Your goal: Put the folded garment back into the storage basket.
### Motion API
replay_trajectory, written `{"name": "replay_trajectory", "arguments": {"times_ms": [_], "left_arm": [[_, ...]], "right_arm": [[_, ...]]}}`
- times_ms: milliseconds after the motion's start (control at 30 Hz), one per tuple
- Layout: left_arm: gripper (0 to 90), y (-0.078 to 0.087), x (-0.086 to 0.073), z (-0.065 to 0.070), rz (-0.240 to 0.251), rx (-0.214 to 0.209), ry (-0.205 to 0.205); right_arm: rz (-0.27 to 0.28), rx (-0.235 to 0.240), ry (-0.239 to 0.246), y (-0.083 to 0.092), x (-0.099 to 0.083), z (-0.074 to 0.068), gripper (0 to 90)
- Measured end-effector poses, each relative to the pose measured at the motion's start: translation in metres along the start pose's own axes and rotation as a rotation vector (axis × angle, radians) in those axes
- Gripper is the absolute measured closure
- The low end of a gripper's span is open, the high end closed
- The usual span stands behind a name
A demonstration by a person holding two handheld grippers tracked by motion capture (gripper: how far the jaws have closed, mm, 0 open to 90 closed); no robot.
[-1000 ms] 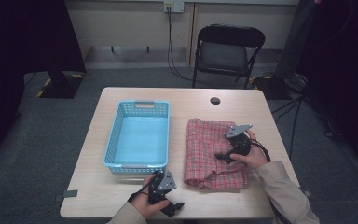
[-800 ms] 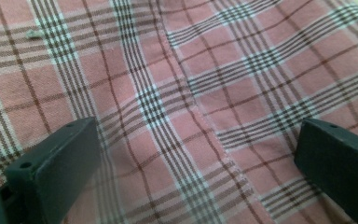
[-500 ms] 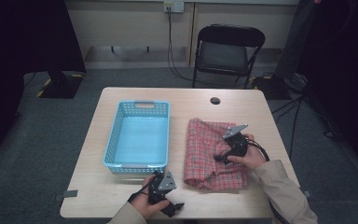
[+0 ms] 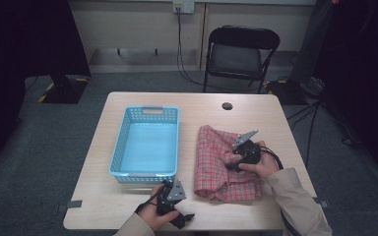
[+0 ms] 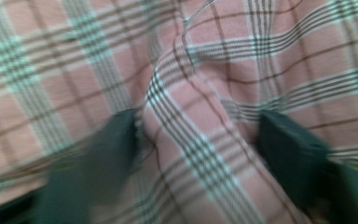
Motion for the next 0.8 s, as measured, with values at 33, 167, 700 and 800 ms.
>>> {"name": "replay_trajectory", "arguments": {"times_ms": [33, 167, 700, 800], "left_arm": [[0.0, 0.000, 0.000, 0.000, 0.000, 0.000, 0.000], [0.0, 0.000, 0.000, 0.000, 0.000, 0.001, 0.001], [0.0, 0.000, 0.000, 0.001, 0.001, 0.005, 0.005], [0.0, 0.000, 0.000, 0.000, 0.000, 0.004, 0.004]], "right_arm": [[-0.001, 0.009, 0.010, 0.001, 0.000, -0.002, 40.1], [-0.027, 0.008, 0.014, 0.004, 0.002, -0.011, 60.2], [0.119, 0.079, -0.090, 0.025, 0.016, -0.017, 67.4], [0.143, 0.090, -0.099, 0.032, 0.019, -0.019, 67.5]]}}
Point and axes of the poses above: each handheld gripper's, and its own axes: y roughly backward along the jaws, x roughly out of its top, z roughly to its right, the point moved 3 cm from there along -y, roughly forward along the jaws, and after that the axes turned 11 degrees about -y, right-handed, at the moved point
